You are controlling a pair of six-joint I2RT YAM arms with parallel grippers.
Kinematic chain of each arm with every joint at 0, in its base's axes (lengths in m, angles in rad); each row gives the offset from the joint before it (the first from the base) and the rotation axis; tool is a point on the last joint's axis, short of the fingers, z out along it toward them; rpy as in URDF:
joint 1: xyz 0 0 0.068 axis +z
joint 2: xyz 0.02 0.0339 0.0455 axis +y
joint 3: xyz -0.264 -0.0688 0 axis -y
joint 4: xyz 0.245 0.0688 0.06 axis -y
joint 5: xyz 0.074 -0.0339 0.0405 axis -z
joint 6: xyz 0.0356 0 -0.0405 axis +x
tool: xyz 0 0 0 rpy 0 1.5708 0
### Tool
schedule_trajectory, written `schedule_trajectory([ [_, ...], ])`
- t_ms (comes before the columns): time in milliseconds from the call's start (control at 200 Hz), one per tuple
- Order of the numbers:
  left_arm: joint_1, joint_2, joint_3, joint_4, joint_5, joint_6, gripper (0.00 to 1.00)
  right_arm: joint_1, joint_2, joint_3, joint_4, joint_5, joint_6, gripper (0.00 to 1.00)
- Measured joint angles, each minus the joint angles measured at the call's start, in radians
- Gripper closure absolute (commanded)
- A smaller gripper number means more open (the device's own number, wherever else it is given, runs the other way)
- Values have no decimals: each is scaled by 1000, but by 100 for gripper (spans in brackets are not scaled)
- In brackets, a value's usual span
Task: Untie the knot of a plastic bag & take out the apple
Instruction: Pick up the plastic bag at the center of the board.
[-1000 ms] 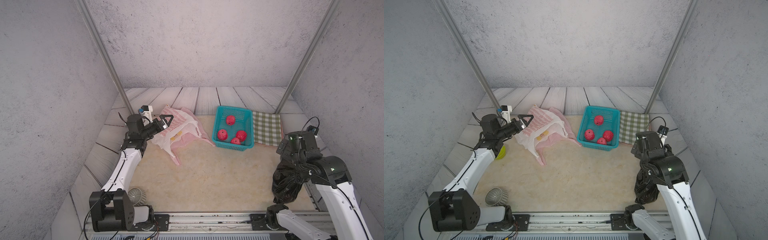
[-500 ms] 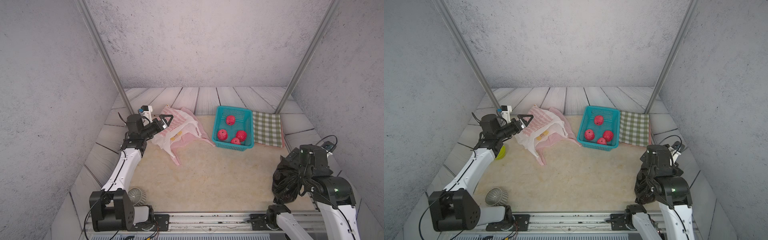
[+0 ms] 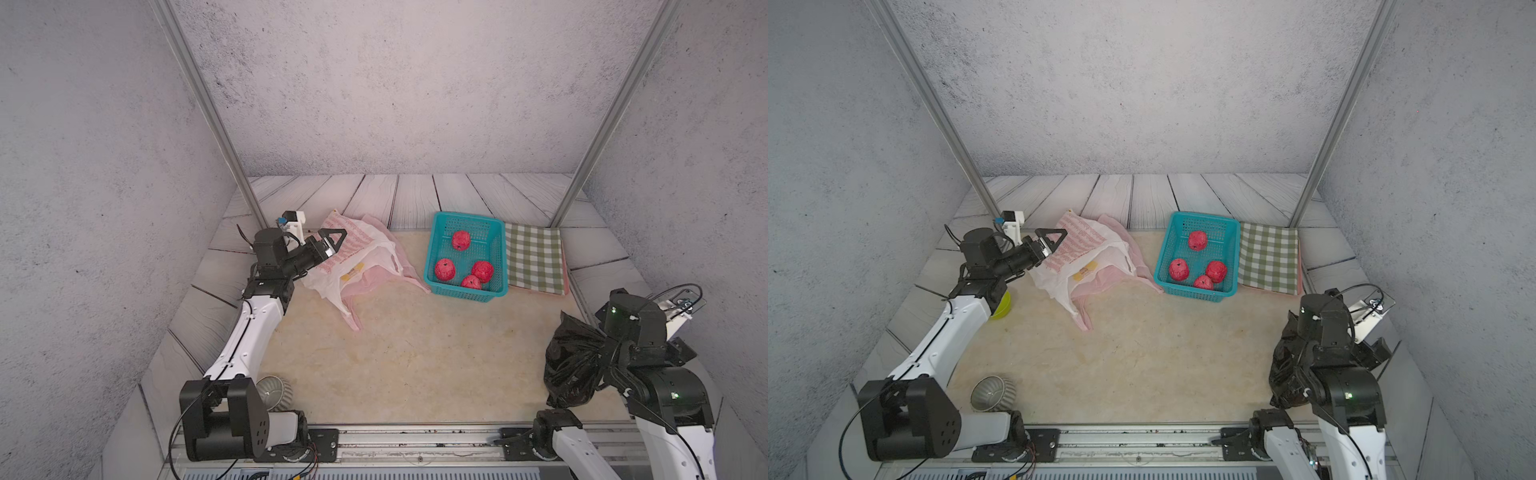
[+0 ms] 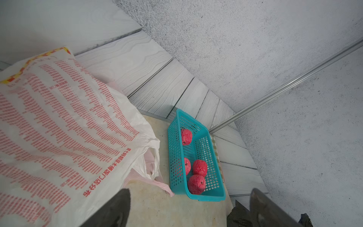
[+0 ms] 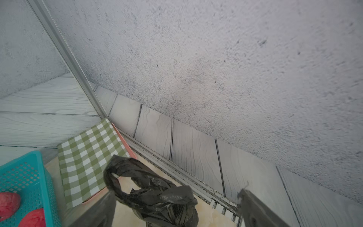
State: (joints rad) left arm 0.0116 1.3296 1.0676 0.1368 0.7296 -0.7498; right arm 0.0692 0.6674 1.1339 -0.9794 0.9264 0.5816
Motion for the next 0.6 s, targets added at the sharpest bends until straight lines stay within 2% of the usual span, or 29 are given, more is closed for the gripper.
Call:
schedule_trajectory([
  [265, 0, 0, 0, 4, 0, -8, 5, -108, 52, -157, 64, -81, -3, 2],
  [325, 0, 0, 0, 3, 0, -9, 5, -128, 67, -163, 79, -117, 3, 15],
  [455, 2, 0, 0, 3, 1, -11, 5, -143, 84, -164, 117, -225, -4, 67],
  [495, 2, 0, 0, 3, 1, -11, 5, -143, 84, -164, 132, -271, -19, 79],
  [560, 3, 0, 0, 3, 1, -12, 6, -144, 77, -164, 159, -362, -47, 96],
  [600, 4, 0, 0, 3, 1, -15, 8, -144, 72, -163, 173, -430, -66, 97],
])
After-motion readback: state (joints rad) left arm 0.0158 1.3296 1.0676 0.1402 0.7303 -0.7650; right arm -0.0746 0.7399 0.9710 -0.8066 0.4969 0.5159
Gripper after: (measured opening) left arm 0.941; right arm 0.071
